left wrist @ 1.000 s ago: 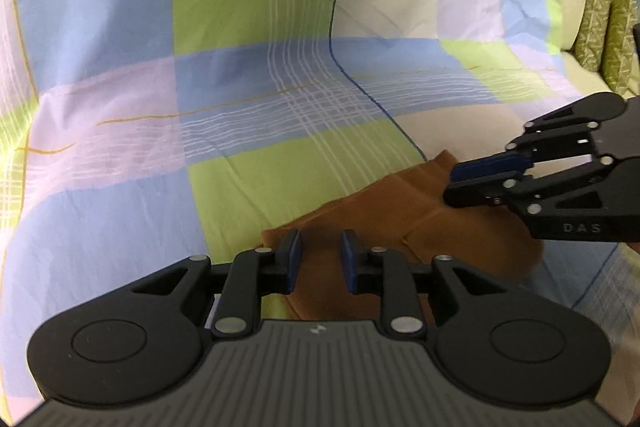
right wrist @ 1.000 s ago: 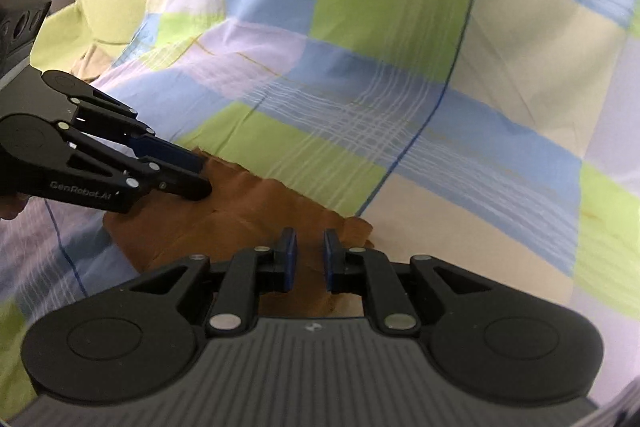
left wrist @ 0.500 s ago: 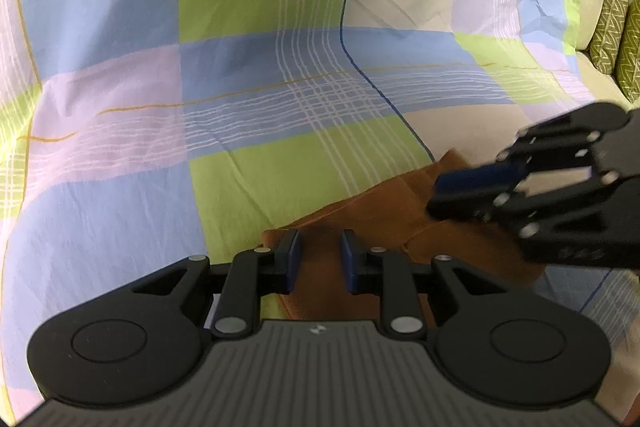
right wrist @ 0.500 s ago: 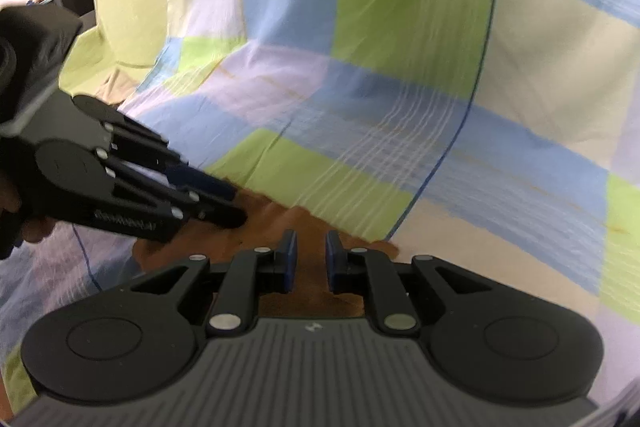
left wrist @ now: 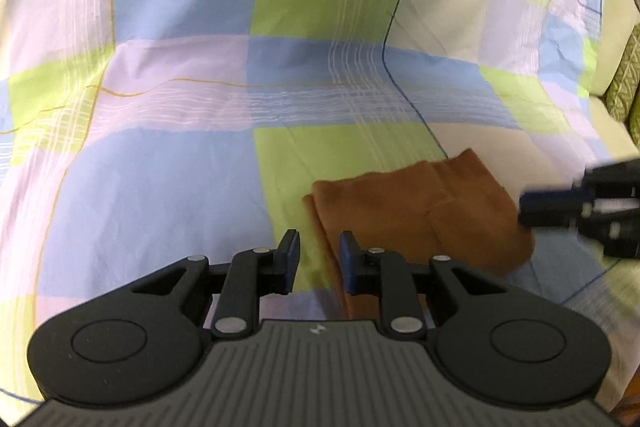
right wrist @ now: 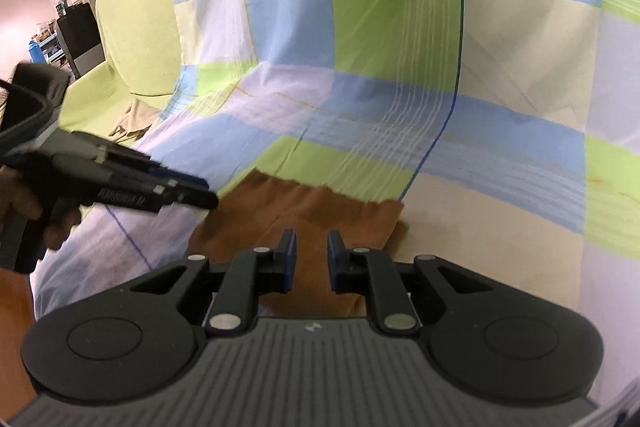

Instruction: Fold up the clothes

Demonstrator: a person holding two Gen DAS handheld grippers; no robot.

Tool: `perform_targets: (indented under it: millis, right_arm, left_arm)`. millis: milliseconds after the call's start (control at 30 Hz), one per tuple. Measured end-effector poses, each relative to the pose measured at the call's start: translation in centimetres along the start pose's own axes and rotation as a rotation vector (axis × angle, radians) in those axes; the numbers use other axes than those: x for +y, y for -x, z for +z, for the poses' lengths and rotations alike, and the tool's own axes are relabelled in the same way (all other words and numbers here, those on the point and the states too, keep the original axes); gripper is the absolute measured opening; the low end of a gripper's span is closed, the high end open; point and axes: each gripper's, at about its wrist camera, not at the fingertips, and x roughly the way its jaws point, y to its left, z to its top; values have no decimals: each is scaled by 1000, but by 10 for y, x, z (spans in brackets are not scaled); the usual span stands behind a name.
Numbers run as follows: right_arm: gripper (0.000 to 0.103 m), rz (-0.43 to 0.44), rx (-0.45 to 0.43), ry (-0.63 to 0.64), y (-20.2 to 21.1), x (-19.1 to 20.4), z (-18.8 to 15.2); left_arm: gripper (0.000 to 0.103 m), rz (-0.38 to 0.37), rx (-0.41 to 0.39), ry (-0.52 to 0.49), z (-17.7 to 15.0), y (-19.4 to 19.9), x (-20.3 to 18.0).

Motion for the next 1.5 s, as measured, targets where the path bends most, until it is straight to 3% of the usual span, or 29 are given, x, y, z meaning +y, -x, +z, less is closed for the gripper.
perform_targets:
  millis: [100,267,467,633,800,933,1133,1233,1333,1400,1500]
  right_arm:
    - [12,-61,64,36,-14,-2,-9]
    - [13,-64,28,7,-6,-4,-4]
    - [14,-97,-10,-26,12,7,2]
    - [14,-114,-2,-36,11,18,0]
    - [14,-167,94,-8,-17,22,-14]
    - [14,-176,80,-15,-17,23,-13]
    - [14,-184,21,-30,4,30,-7]
    - [14,-189,33,-32,1,30,-9]
    - [14,-214,100,-20,-17,29,-17]
    - [14,-216,99,-25,-21,27,-19]
    - [14,-214,88,-40,-16,27,-14]
  left_arm:
    - [29,33,41,-28,0,-16,-6]
    - [33,84,82,-5,11,-20,-12]
    - [31,212,146,30,31,-11,-32]
    - [33,203,154,114,35,0,-35]
    - [35,209,220,149,23,-20,-35]
    - [35,208,214,175,24,-16,-33]
    - [34,186,202,162,29,-2,-40]
    - [34,183,217,153,25,-10,-43]
    - [36,188,223,138,20,-20,-43]
    - [41,188,220,134,19,-22,-42]
    - [38,171,200,150,22,-13,-39]
